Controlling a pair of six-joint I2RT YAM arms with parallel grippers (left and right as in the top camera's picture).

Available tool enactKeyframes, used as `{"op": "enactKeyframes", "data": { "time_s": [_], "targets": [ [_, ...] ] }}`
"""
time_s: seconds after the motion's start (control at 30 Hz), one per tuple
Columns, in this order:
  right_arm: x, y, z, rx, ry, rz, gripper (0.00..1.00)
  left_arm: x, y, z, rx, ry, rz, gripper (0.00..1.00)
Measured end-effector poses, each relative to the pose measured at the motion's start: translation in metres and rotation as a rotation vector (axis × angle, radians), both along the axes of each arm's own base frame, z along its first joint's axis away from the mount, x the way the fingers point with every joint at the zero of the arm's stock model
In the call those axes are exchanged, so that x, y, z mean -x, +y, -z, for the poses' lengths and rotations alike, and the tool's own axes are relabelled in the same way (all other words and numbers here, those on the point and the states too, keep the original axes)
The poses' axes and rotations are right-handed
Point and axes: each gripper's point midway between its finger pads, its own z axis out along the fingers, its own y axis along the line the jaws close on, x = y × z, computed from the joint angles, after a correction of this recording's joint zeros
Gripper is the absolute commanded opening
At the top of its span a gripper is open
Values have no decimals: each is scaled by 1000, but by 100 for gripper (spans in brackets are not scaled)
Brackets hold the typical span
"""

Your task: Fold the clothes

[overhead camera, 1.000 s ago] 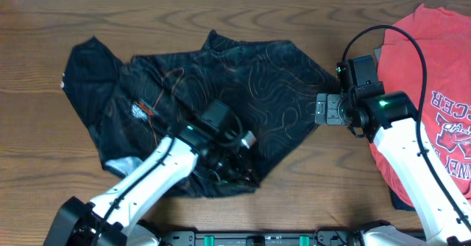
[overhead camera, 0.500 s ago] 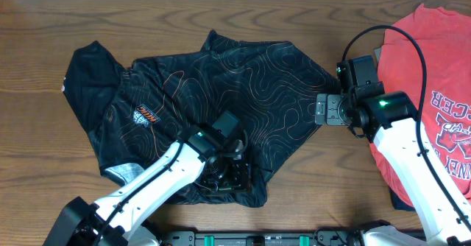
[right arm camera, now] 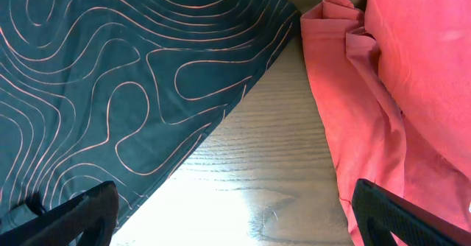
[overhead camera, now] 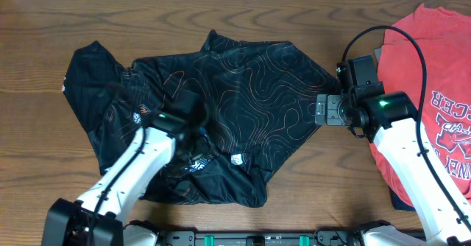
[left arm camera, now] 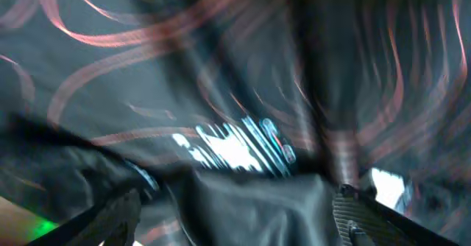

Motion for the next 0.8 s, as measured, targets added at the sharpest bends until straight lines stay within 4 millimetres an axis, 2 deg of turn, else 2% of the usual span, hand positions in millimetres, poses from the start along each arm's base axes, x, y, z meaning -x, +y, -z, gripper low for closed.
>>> {"op": "enactKeyframes", "data": {
  "time_s": [0.27, 0.43, 0.5, 0.53, 0.63, 0.67, 0.8],
  "targets": [
    [1, 0, 0, 1, 5, 0, 99, -2, 48, 33, -48, 5, -190, 91],
    [1, 0, 0, 1, 4, 0, 99, -22, 62, 49, -64, -40, -188, 83],
    [1, 0, 0, 1, 5, 0, 99, -38, 65, 49, -75, -99, -168, 80],
    [1, 0, 1, 1, 5, 0, 99, -49, 65, 48, -81, -135, -157, 75],
    [2, 0, 1, 1, 7, 0, 99, -96, 65, 46, -86, -293, -125, 46],
    [2, 0, 1, 1, 9, 0, 99, -111, 64, 46, -86, -338, -118, 39],
    [4, -1, 2, 2, 17, -1, 99, -156, 61, 45, -80, -486, -74, 36]
  ]
}}
